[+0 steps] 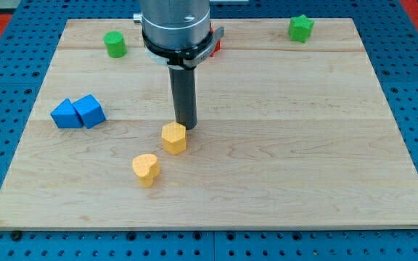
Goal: Move your to the top right of the board
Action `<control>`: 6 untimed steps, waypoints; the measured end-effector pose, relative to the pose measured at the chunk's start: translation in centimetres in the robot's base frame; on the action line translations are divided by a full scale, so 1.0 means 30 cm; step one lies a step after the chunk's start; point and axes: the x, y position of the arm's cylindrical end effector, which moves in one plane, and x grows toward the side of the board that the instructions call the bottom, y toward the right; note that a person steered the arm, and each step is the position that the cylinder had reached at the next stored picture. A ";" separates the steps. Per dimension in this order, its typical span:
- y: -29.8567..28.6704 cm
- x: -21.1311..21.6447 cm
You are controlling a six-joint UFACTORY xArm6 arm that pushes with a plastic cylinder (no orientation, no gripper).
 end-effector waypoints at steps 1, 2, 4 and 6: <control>-0.004 0.088; 0.016 0.073; 0.461 -0.215; 1.031 -0.595</control>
